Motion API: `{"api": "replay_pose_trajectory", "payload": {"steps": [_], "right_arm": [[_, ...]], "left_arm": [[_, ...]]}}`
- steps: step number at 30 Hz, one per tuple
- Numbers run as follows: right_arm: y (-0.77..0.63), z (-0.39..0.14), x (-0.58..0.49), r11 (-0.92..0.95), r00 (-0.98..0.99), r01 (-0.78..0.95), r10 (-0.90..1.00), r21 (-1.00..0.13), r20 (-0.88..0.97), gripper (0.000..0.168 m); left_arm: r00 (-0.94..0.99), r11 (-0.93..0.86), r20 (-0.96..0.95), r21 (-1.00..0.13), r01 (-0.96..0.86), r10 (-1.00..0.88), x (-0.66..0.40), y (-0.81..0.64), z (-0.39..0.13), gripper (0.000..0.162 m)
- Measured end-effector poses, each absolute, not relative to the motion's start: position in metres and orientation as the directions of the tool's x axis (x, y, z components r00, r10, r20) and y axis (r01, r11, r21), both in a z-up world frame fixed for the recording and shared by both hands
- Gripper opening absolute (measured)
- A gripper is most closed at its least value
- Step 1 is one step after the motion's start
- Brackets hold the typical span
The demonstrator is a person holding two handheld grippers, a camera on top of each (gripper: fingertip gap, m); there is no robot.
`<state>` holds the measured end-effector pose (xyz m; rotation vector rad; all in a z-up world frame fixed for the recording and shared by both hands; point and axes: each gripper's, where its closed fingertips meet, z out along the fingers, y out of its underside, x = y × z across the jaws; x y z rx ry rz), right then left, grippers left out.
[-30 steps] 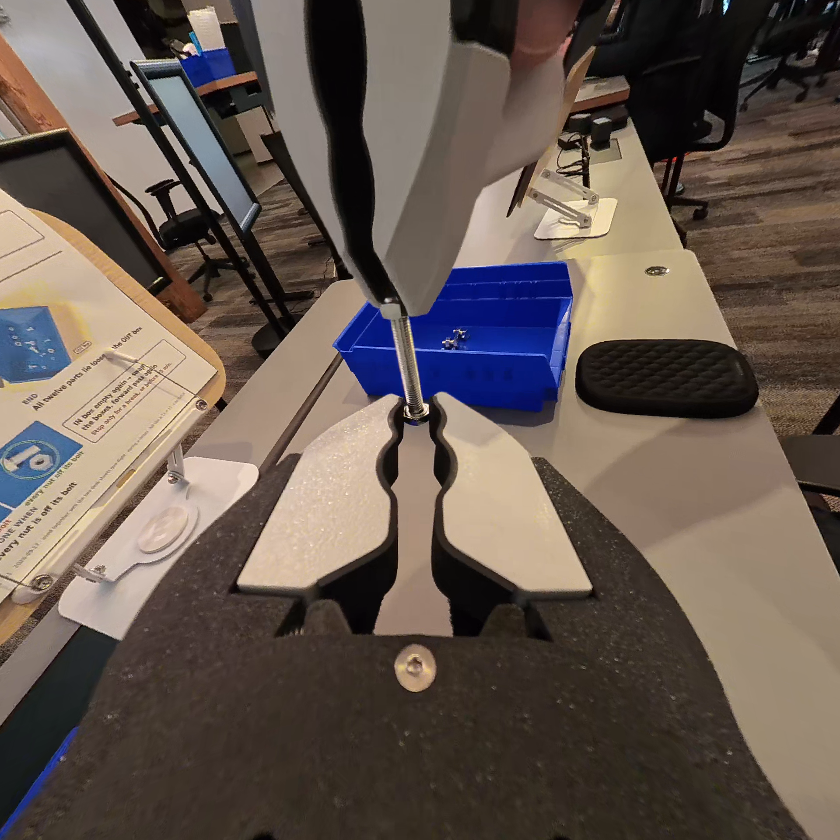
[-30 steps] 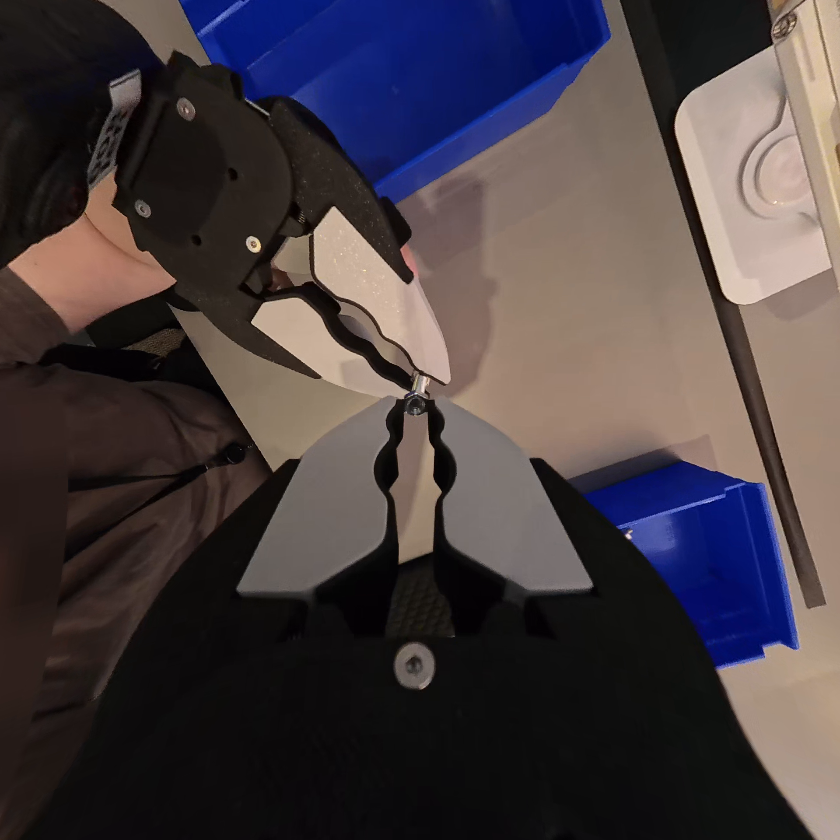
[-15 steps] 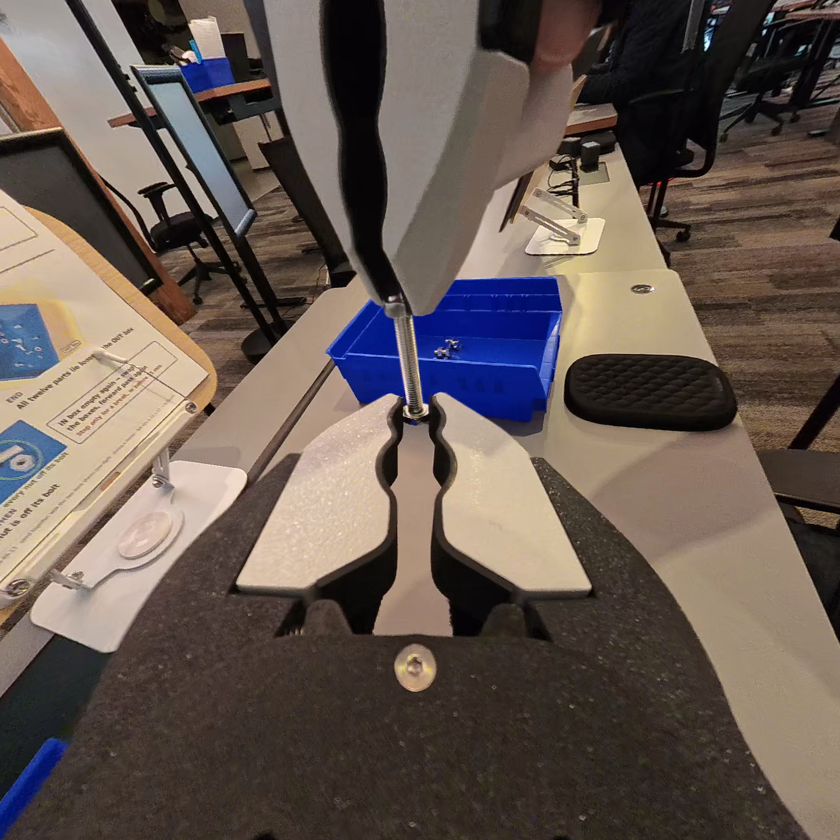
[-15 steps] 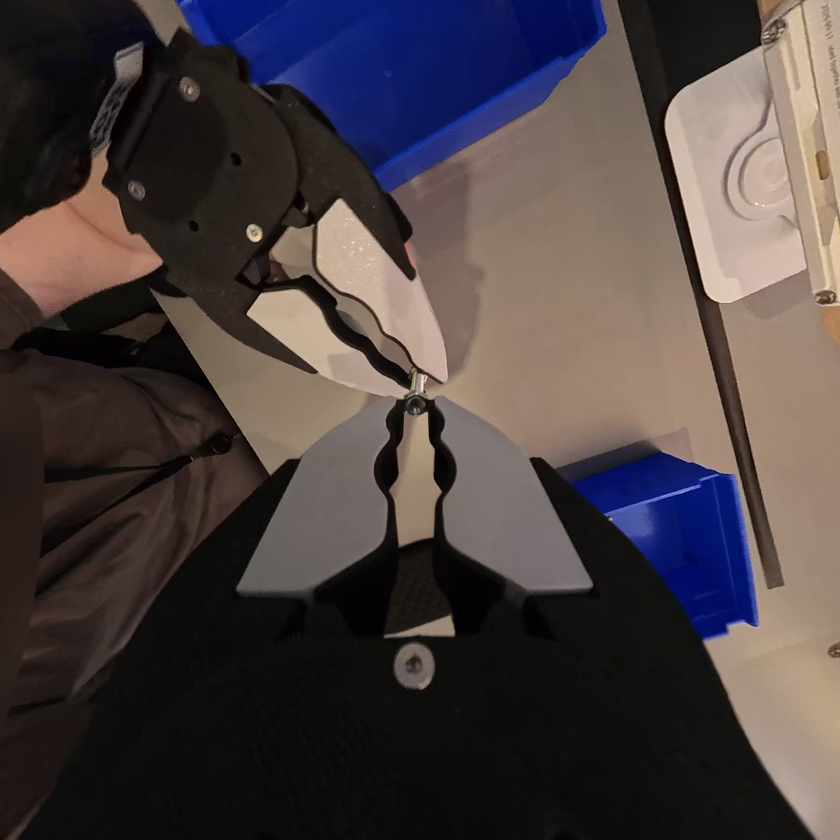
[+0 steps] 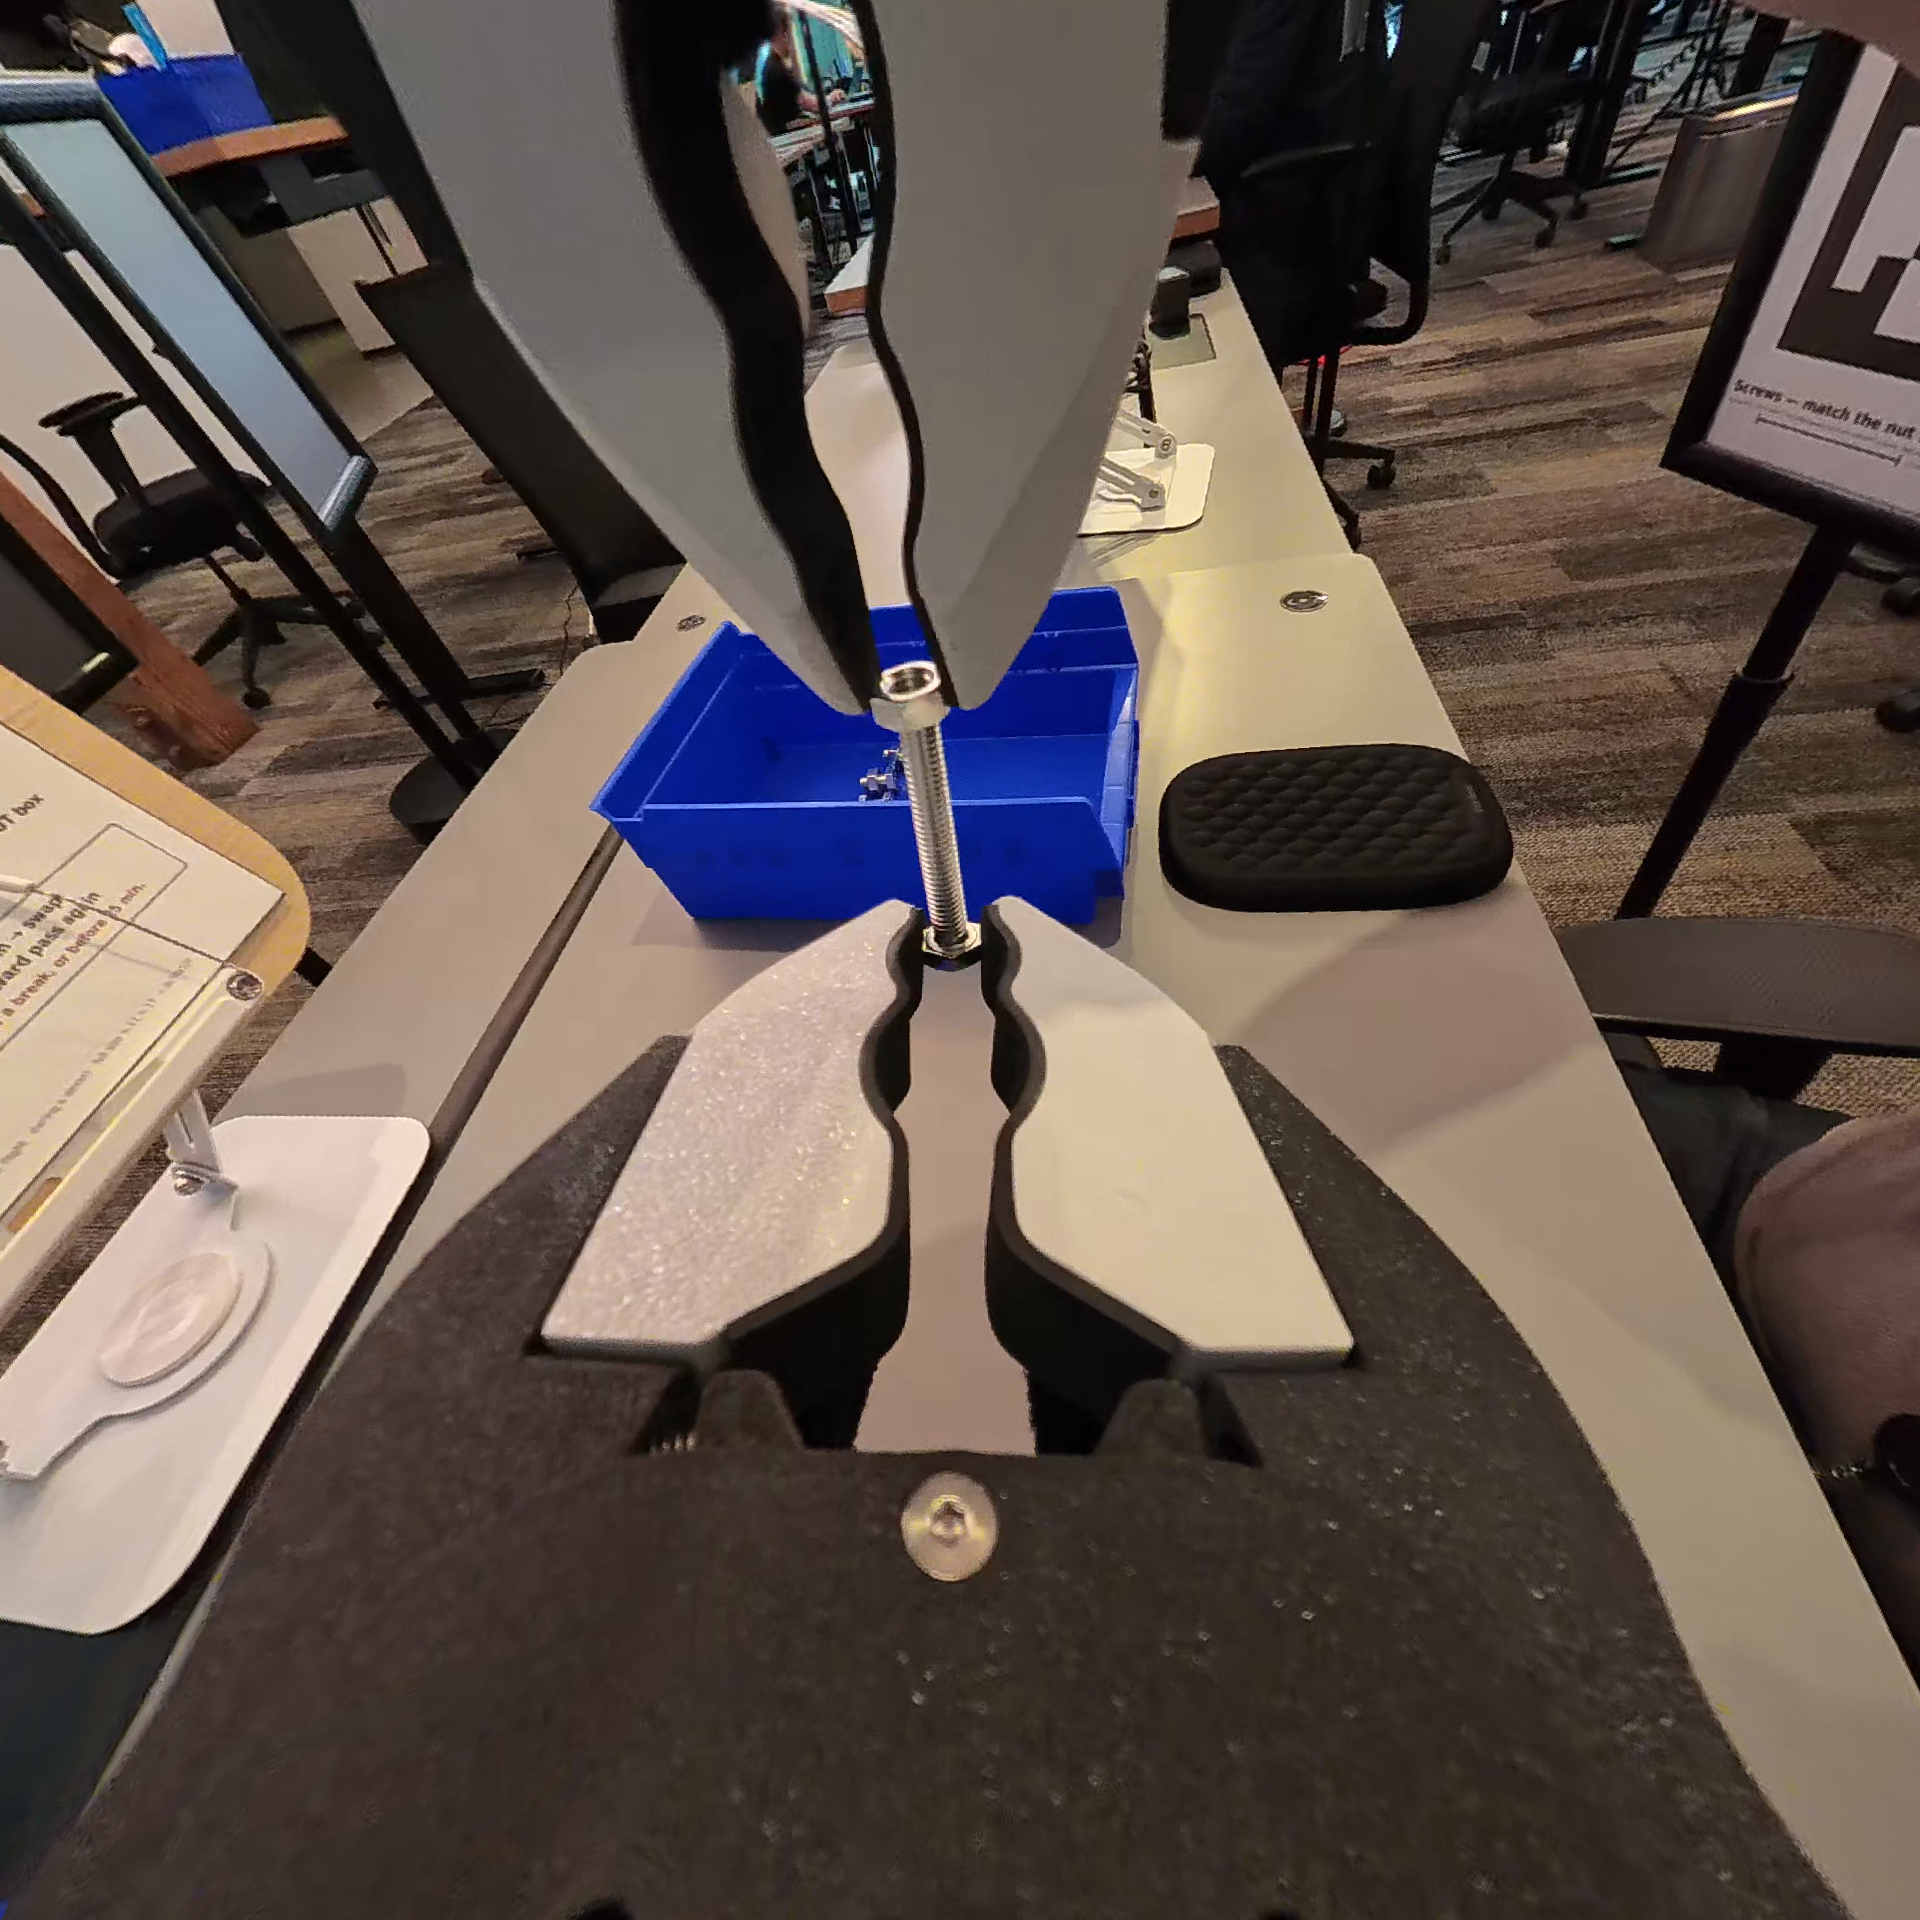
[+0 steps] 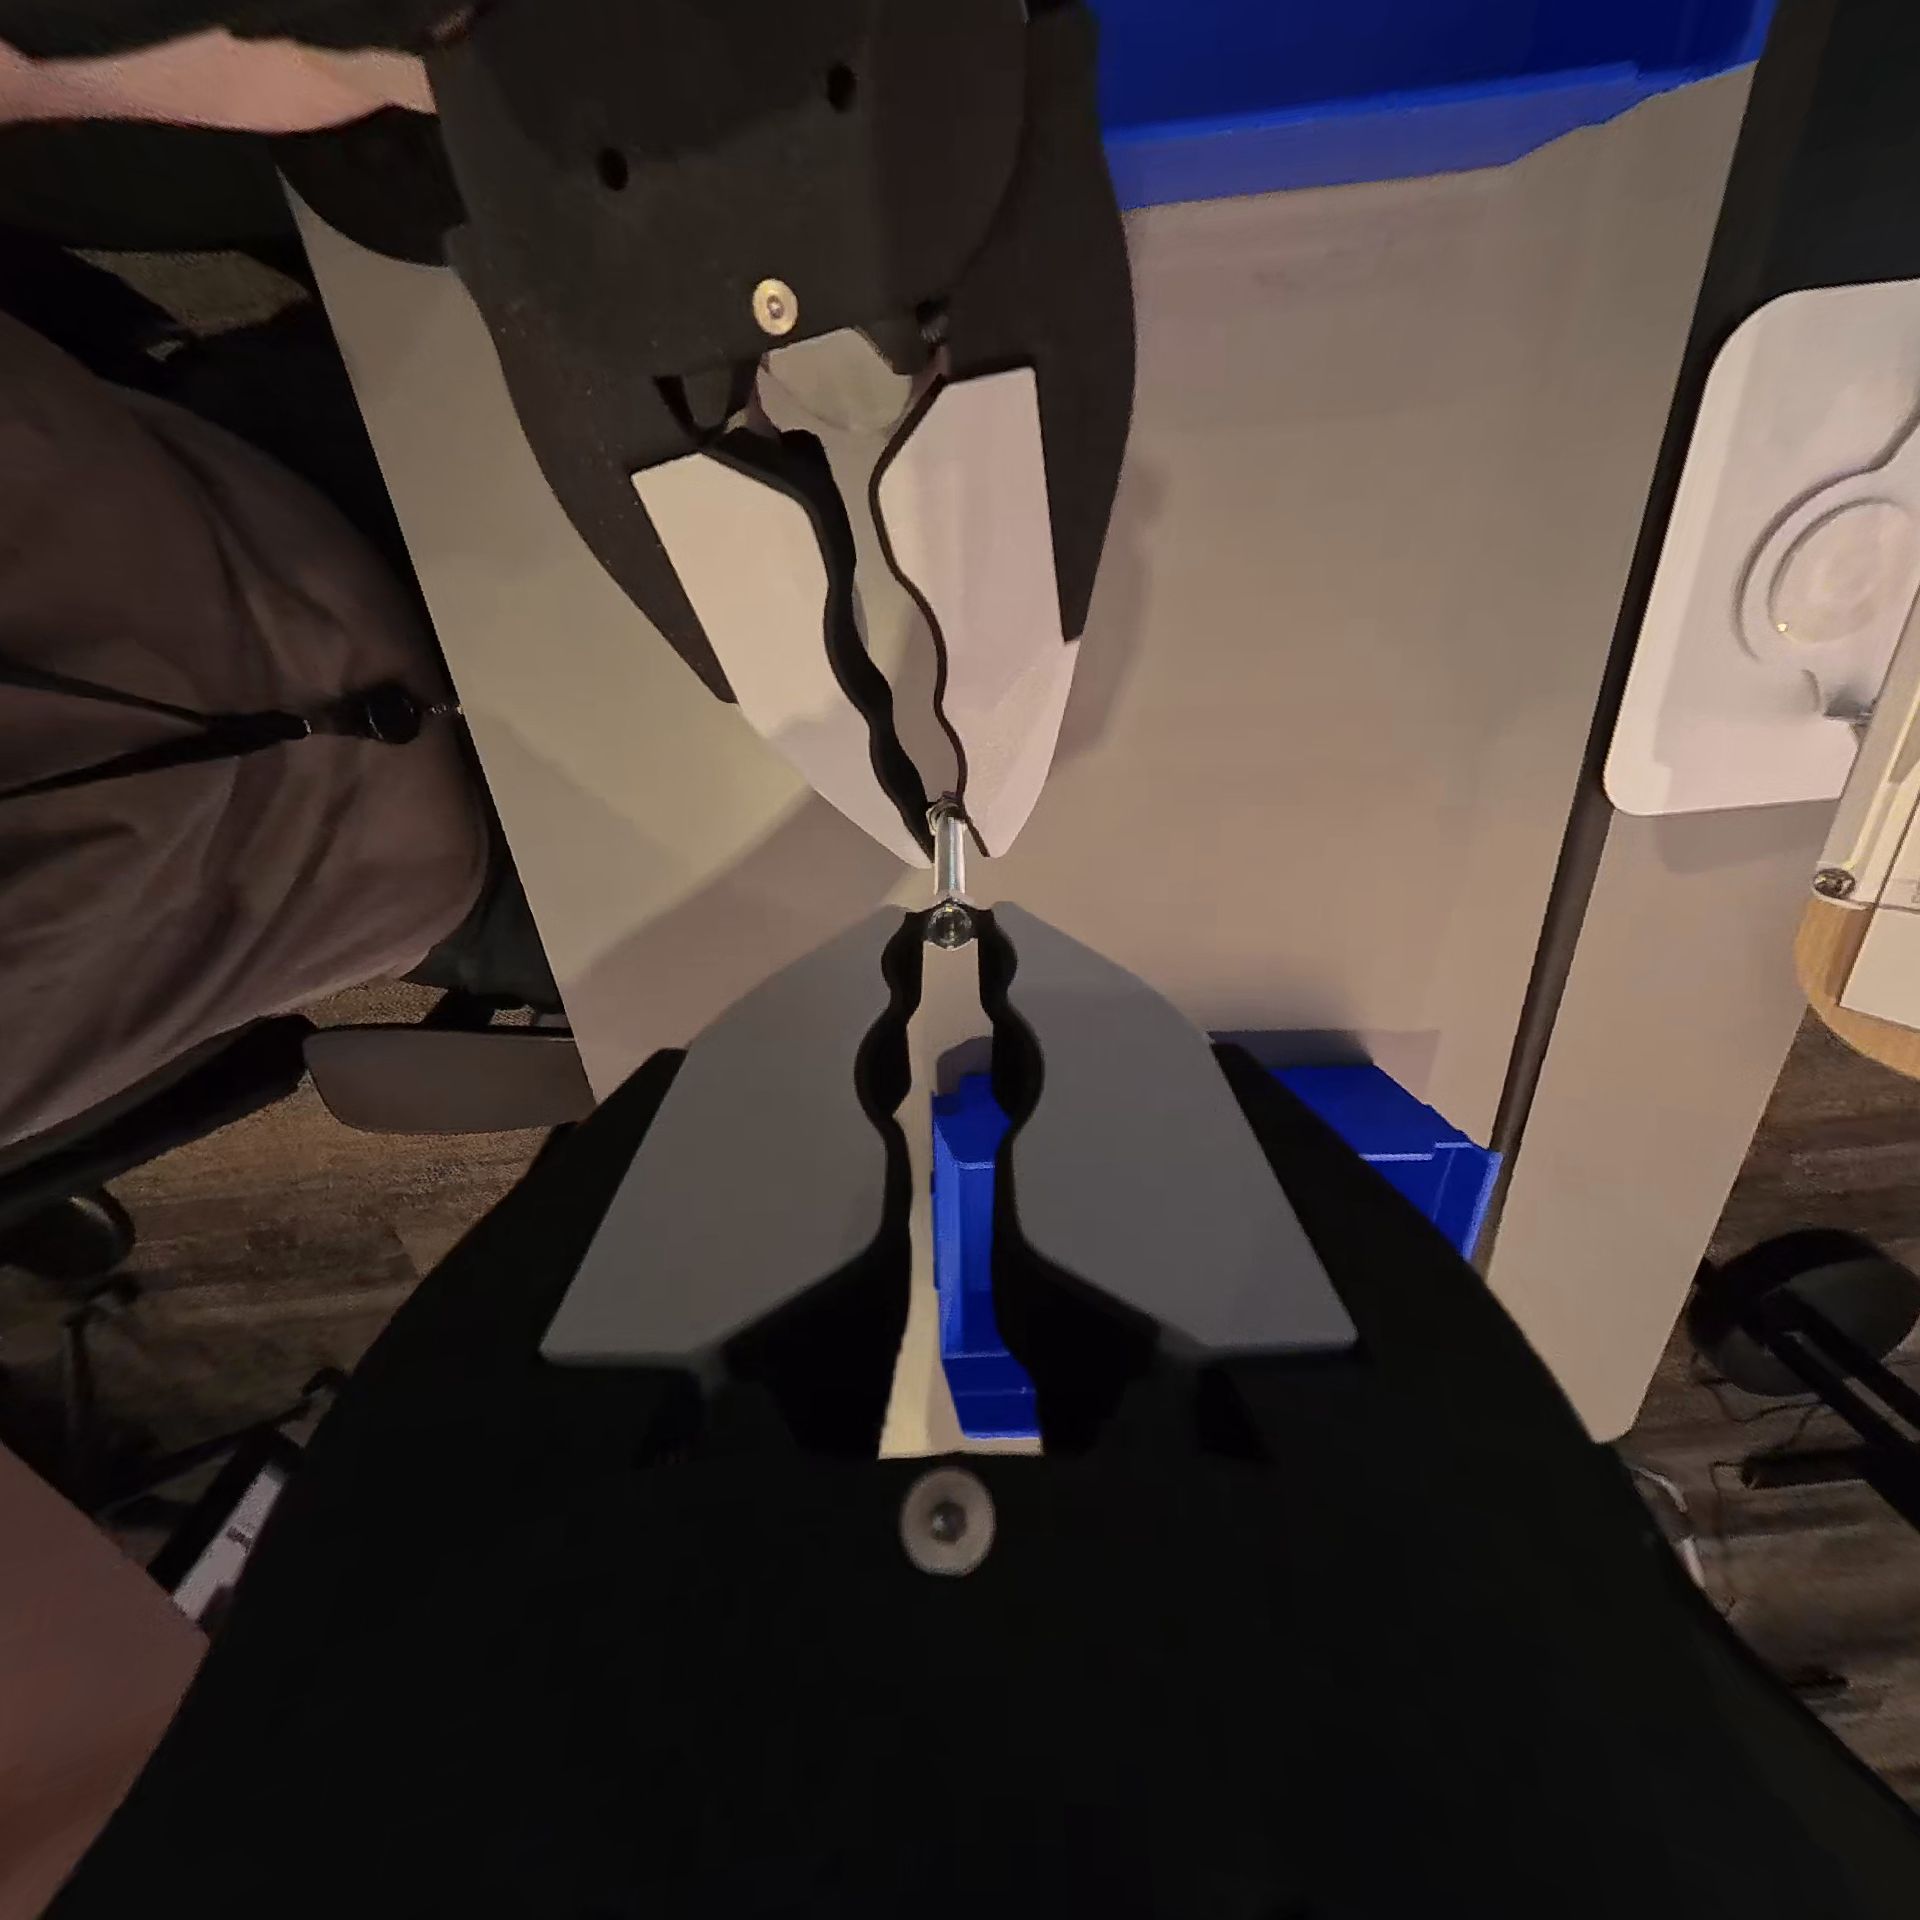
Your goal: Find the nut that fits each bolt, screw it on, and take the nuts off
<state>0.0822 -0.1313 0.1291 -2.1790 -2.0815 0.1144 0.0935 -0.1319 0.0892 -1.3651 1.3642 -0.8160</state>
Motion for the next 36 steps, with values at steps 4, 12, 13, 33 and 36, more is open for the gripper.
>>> {"api": "replay_pose_trajectory", "payload": {"steps": [4,12,13,33,36], "right_arm": [[-0.126,0.128,0.080,-0.166,0.173,0.973,0.984,-0.160,0.030,0.011],[-0.116,0.130,0.072,-0.427,0.425,0.874,0.903,-0.233,-0.059,0.011],[-0.116,0.129,0.072,-0.442,0.439,0.867,0.896,-0.230,-0.067,0.011],[-0.112,0.137,0.069,-0.478,0.478,0.852,0.877,-0.213,-0.052,0.011],[-0.114,0.138,0.070,-0.457,0.459,0.868,0.888,-0.196,-0.038,0.011]], "left_arm": [[0.178,0.105,-0.168,-0.942,-0.319,-0.969,0.091,-0.126,0.088,0.010],[0.251,0.100,-0.189,-0.939,-0.330,-0.949,0.086,-0.114,0.089,0.010],[0.256,0.104,-0.197,-0.936,-0.336,-0.946,0.086,-0.114,0.089,0.010],[0.288,0.090,-0.178,-0.951,-0.295,-0.941,0.082,-0.111,0.097,0.010],[0.266,0.075,-0.152,-0.958,-0.278,-0.952,0.083,-0.115,0.098,0.010]]}}
